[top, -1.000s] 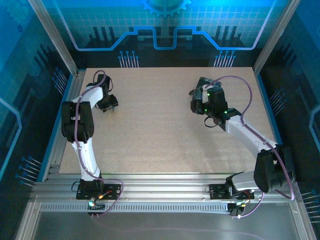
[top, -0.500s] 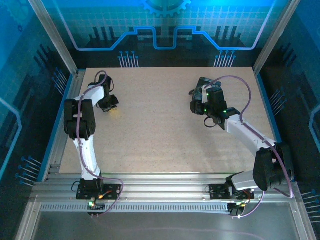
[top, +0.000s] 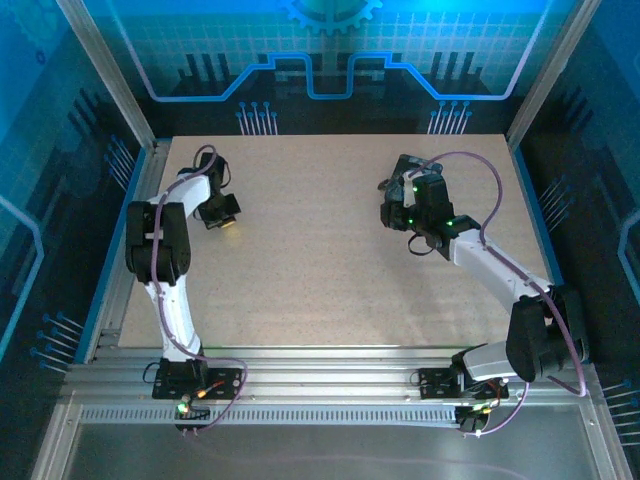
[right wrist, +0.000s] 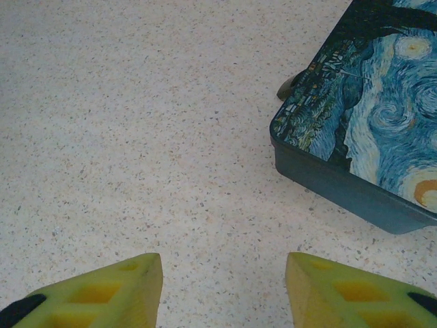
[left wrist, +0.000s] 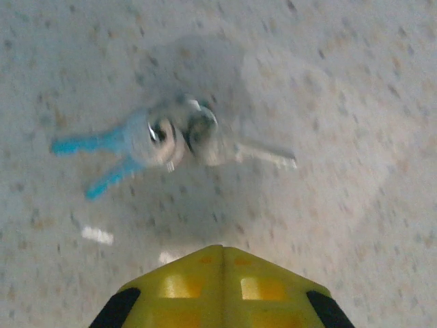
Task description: Unlock the padlock with the key
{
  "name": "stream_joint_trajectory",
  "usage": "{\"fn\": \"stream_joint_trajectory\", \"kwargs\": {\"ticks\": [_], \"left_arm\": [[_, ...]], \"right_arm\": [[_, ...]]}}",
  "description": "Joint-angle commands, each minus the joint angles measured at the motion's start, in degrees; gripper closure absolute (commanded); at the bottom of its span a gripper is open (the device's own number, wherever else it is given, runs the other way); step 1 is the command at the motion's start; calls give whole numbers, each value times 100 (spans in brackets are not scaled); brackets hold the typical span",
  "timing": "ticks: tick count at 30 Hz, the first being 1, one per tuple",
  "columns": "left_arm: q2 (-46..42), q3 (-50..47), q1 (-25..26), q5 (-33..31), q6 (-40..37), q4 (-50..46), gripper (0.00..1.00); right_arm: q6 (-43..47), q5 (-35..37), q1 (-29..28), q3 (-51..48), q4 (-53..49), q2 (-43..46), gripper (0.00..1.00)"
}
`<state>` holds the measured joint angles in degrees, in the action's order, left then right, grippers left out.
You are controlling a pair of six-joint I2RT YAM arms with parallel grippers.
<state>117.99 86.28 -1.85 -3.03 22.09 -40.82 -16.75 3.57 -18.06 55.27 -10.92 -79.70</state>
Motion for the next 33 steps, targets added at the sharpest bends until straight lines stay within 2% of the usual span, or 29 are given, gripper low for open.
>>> {"fn": "stream_joint_trajectory", "kwargs": {"ticks": [1,2,3,4,5,6,8,11,18,24,33], "left_arm": [[-636,-175,132,97,-153,-328,100],[-683,-152,123,-11,-143,-366,100],[-689,-93,100,-120,-151,-407,96],[-674,-4,75,-201,-176,-441,83],[-601,123,18,-239,-175,-484,64],[-512,290,-54,-227,-185,-529,55],[-252,626,-192,-225,-193,-636,48],[184,1154,-364,-128,-241,-779,45],[1057,2000,-449,-19,-340,-1117,46],[1255,1922,-475,199,-303,-1033,52],[1258,1689,-475,306,-284,-841,71]], "right_arm": [[-77,-98,-74,102,-117,16,48],[-97,-109,-74,107,-121,12,47],[-116,-134,-74,108,-114,7,47],[-126,-152,-74,120,-112,-7,46],[-139,-173,-81,126,-112,-16,46],[-141,-181,-82,136,-121,-23,46],[-137,-176,-98,168,-159,-49,46],[-100,-147,-118,207,-226,-63,45],[-63,-59,-135,263,-266,-180,45],[-38,-42,-171,371,-341,-351,45],[-44,-75,-193,459,-365,-524,45]]}}
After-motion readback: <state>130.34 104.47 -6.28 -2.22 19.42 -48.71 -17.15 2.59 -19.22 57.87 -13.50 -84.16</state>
